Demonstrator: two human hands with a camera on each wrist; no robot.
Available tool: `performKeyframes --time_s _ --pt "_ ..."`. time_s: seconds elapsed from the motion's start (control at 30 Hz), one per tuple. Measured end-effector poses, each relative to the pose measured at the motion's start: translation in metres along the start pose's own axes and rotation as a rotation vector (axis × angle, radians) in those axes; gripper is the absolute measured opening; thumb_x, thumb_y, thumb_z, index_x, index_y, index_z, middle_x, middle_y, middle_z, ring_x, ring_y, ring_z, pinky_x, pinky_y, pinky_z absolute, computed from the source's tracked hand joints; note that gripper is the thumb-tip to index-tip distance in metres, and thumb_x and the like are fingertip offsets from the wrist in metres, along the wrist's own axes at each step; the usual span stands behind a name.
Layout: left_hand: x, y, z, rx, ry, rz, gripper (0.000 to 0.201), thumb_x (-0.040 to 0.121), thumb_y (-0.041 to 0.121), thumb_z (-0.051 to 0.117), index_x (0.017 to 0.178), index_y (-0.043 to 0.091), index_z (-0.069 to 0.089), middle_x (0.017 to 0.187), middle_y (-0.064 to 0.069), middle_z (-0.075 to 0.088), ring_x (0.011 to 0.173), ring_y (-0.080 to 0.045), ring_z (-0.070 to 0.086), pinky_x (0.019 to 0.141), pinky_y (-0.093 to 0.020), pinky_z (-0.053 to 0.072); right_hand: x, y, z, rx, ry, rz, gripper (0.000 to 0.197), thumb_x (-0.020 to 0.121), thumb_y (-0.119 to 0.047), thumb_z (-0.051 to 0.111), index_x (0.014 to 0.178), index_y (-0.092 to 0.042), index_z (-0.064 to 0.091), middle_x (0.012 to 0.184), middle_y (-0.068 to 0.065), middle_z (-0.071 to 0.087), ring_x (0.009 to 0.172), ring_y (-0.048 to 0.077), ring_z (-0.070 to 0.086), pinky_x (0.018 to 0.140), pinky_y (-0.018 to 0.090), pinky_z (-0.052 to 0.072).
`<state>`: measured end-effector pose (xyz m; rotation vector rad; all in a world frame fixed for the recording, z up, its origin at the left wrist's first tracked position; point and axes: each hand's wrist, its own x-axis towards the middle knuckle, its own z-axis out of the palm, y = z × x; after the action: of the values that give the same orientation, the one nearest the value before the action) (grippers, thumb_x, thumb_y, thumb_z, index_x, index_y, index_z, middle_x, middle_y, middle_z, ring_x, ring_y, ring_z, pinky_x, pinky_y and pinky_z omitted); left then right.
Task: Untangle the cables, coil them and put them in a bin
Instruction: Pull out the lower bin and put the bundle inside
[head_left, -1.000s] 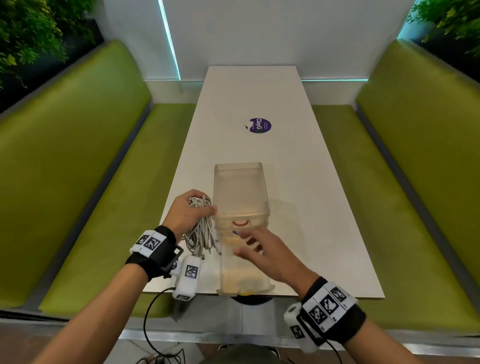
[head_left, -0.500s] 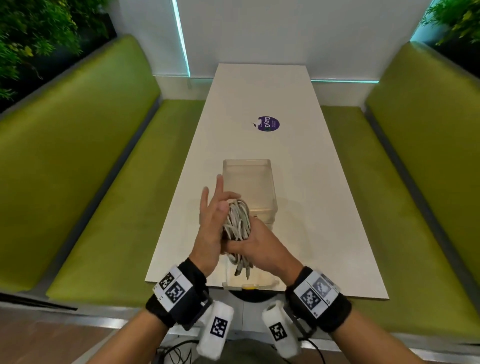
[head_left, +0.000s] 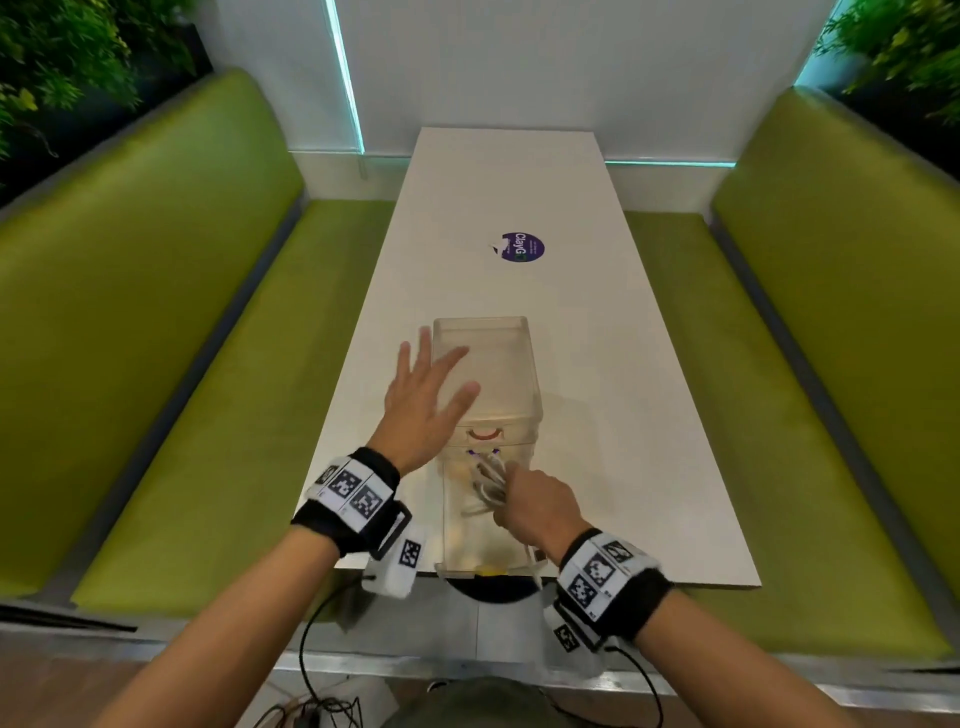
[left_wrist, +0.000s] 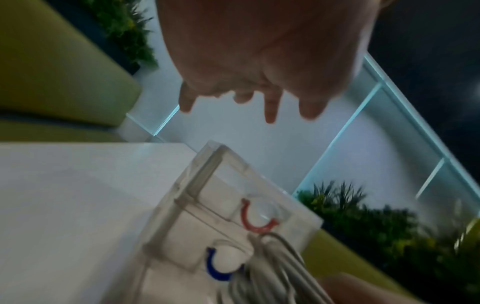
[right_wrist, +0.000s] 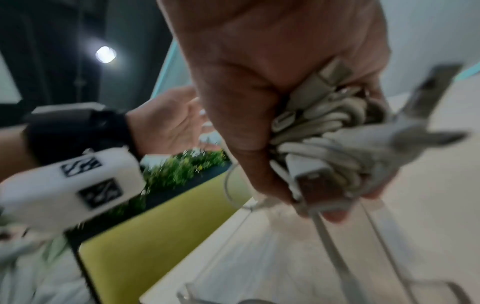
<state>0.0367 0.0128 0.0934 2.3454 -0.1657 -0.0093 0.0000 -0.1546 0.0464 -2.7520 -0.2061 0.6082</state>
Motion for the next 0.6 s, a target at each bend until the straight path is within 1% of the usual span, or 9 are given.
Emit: performKeyframes --time_s 0.07,0.13,0.23,0.3,0.37,0.4,0.5,0.57,0.6 --pt "0.011 -0.009 0.005 0.249 -0.191 0.072 0.067 0.086 0.067 0.041 0.146 0.045 0.022 0.16 0.008 -0.011 0.145 -0.023 -0.02 0.116 -0.059 0.007 0.005 -0.013 0.009 -0.177 -0.043 0.011 0.024 0.091 -0.014 0.048 0.114 -0.009 0.053 0.114 0.011 0.064 0.102 0.031 0.062 0.077 0.034 0.045" --pt "0.015 -0.015 0.009 0.288 -0.315 0.062 0.067 0.087 0.06 0.051 0.146 0.045 0.022 0.161 0.009 -0.001 0.145 -0.023 -0.02 0.117 -0.056 0.012 0.014 -0.026 0.019 -0.315 -0.111 0.08 0.028 0.092 -0.014 0.05 0.119 -0.006 0.055 0.118 0.01 0.063 0.107 0.03 0.062 0.082 0.037 0.049" --pt "0.014 -0.021 0.012 0.276 -0.288 0.079 0.059 0.093 0.045 0.051 0.146 0.039 0.026 0.161 0.007 0.009 0.147 -0.025 -0.016 0.119 -0.044 0.01 0.026 -0.045 0.024 -0.51 -0.154 0.133 0.035 0.09 -0.008 0.048 0.125 -0.008 0.053 0.12 0.011 0.058 0.106 0.032 0.06 0.073 0.043 0.051" --pt "0.012 -0.019 0.012 0.315 -0.267 0.087 0.057 0.095 0.041 0.049 0.147 0.036 0.026 0.161 0.004 0.011 0.147 -0.029 -0.013 0.118 -0.041 0.007 0.033 -0.053 0.026 -0.568 -0.161 0.193 0.037 0.092 -0.011 0.045 0.128 -0.003 0.047 0.126 0.017 0.051 0.111 0.035 0.055 0.078 0.046 0.052" --pt "0.014 -0.016 0.012 0.345 -0.277 0.075 0.057 0.096 0.04 0.047 0.148 0.035 0.025 0.161 0.002 0.011 0.147 -0.03 -0.012 0.118 -0.04 0.007 0.035 -0.055 0.029 -0.517 -0.138 0.292 0.045 0.097 -0.019 0.04 0.133 0.007 0.036 0.133 0.024 0.043 0.119 0.038 0.048 0.088 0.047 0.05" --pt "0.015 -0.015 0.012 0.353 -0.282 0.07 0.057 0.096 0.04 0.046 0.148 0.034 0.024 0.161 0.002 0.01 0.147 -0.03 -0.012 0.118 -0.04 0.008 0.039 -0.053 0.034 -0.467 -0.095 0.296 0.049 0.1 -0.022 0.036 0.135 0.011 0.029 0.138 0.027 0.039 0.124 0.04 0.045 0.094 0.047 0.048" --pt "0.015 -0.011 0.011 0.347 -0.281 0.057 0.057 0.096 0.042 0.045 0.148 0.034 0.024 0.161 0.0 0.01 0.147 -0.03 -0.011 0.118 -0.041 0.009 0.047 -0.05 0.043 -0.269 -0.096 0.246 0.053 0.1 -0.023 0.036 0.142 0.007 0.022 0.148 0.026 0.03 0.134 0.037 0.036 0.105 0.039 0.037" --pt "0.015 -0.011 0.013 0.36 -0.279 0.065 0.057 0.097 0.041 0.045 0.149 0.033 0.024 0.161 0.0 0.01 0.147 -0.03 -0.011 0.118 -0.041 0.009 0.046 -0.047 0.039 -0.126 -0.111 0.303 0.066 0.098 -0.028 0.042 0.144 0.009 0.013 0.151 0.026 0.024 0.138 0.035 0.032 0.11 0.04 0.032" --pt "0.015 -0.01 0.013 0.37 -0.276 0.071 0.057 0.097 0.041 0.045 0.149 0.033 0.024 0.161 0.0 0.01 0.147 -0.031 -0.01 0.118 -0.041 0.008 0.044 -0.045 0.036 -0.014 -0.096 0.326 0.069 0.096 -0.029 0.047 0.144 0.01 0.015 0.15 0.025 0.026 0.137 0.034 0.033 0.109 0.039 0.033"
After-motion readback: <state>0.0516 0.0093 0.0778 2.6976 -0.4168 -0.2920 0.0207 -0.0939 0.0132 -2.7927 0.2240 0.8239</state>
